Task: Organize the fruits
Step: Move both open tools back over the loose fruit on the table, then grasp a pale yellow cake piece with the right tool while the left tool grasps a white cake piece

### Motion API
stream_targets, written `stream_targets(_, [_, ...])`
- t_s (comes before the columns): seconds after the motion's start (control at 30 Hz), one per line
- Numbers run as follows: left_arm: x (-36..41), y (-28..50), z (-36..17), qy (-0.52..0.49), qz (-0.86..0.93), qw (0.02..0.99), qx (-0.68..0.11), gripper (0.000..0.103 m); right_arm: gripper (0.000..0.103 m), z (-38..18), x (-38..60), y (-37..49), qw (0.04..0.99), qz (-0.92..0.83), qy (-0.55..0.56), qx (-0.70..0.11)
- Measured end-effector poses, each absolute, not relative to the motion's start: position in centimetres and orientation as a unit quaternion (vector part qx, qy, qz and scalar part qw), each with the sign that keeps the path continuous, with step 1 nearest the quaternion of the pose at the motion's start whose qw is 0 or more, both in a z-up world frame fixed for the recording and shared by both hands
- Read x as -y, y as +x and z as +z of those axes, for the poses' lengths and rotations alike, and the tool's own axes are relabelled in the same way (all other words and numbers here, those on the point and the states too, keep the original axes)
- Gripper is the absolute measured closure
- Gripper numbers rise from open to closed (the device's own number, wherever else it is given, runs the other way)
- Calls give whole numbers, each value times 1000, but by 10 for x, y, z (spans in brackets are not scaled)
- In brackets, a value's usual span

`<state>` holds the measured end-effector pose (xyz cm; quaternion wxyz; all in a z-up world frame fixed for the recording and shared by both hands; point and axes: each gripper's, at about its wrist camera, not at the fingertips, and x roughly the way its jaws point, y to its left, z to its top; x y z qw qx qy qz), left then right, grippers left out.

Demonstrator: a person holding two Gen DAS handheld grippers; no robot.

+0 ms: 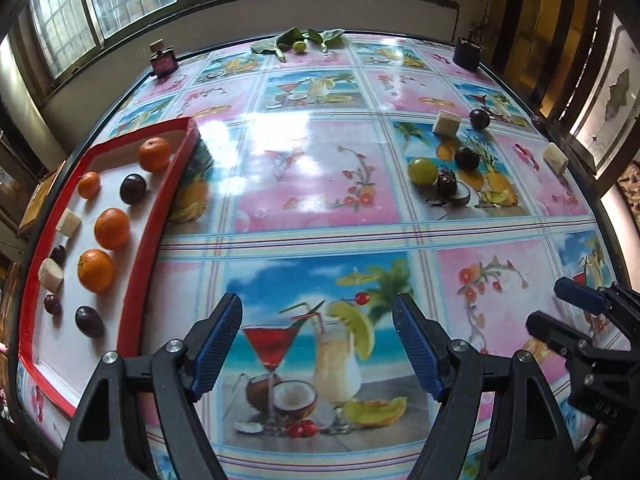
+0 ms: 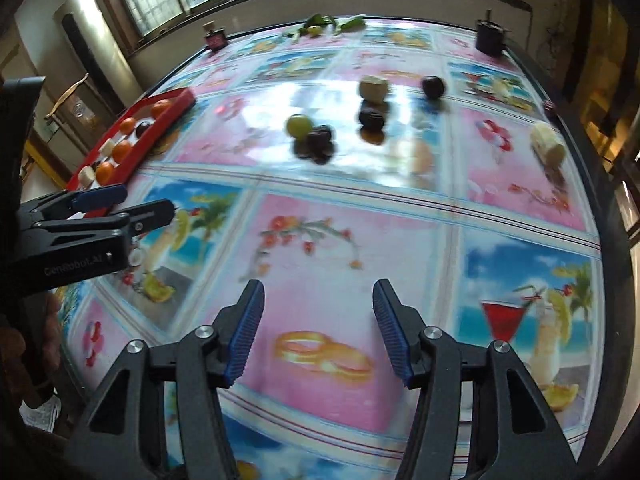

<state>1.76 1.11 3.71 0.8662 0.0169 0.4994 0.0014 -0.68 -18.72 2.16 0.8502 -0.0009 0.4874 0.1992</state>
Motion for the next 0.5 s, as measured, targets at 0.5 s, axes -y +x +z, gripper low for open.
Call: stream_targets(0.5, [23,84,46,15,16,870,-493,25,44,24,318,117,885,85,56,-455])
